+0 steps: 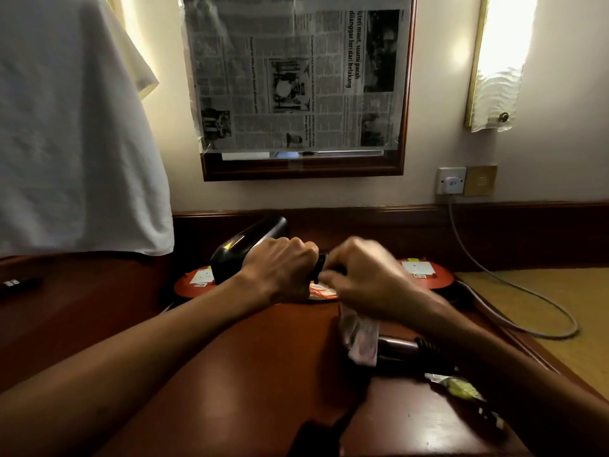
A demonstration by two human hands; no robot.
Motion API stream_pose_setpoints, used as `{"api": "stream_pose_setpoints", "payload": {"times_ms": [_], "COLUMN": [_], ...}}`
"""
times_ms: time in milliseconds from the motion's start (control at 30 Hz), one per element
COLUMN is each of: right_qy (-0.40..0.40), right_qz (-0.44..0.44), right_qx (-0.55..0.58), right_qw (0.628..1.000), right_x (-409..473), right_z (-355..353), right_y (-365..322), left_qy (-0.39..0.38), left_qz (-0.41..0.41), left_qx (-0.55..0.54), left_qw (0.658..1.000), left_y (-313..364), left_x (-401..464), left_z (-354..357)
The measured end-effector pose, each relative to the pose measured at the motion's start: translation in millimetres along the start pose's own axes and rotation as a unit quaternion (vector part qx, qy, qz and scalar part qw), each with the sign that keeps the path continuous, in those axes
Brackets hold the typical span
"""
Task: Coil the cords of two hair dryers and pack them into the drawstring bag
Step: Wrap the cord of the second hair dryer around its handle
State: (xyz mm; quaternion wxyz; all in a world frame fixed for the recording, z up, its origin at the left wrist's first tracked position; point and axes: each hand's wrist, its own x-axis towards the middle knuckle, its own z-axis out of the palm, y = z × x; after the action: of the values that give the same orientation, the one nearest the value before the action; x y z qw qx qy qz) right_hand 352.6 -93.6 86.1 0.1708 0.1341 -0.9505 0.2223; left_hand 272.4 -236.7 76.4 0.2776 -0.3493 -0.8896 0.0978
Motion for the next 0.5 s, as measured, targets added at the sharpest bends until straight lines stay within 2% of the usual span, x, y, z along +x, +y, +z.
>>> {"api": "stream_pose_setpoints", "payload": {"times_ms": [67, 200, 333, 400, 467, 500], "right_qy": [0.067, 0.044, 0.106, 0.117, 0.115, 0.117], "right_qz": [-0.012, -0.006, -0.058, -0.074, -0.082, -0.088], "right_qx": [-0.054, -0.064, -0.099, -0.102, -0.092, -0.086], "right_qw": [0.996, 0.997, 0.988, 0.985, 0.986, 0.985], "right_x": [18.4, 37.2, 44.2, 44.3, 42.2, 40.9], "right_z": [-10.7, -4.2, 5.8, 10.2, 17.1, 20.5], "right_y": [11.7, 28.4, 39.0, 46.7, 54.8, 58.3], "left_qy": [0.007, -0.022, -0.087, -0.099, -0.102, -0.107], "left_qz": [0.006, 0.005, 0.022, 0.027, 0.036, 0.049], "left_qx": [0.007, -0.027, -0.164, -0.191, -0.14, -0.066], "left_qw": [1.0, 0.999, 0.982, 0.976, 0.984, 0.991], "left_y": [-3.0, -15.7, -27.7, -29.8, -31.0, -32.4], "left_x": [1.1, 4.9, 11.6, 15.9, 19.4, 21.7], "left_z": [2.3, 12.0, 29.2, 35.0, 35.8, 34.3]}}
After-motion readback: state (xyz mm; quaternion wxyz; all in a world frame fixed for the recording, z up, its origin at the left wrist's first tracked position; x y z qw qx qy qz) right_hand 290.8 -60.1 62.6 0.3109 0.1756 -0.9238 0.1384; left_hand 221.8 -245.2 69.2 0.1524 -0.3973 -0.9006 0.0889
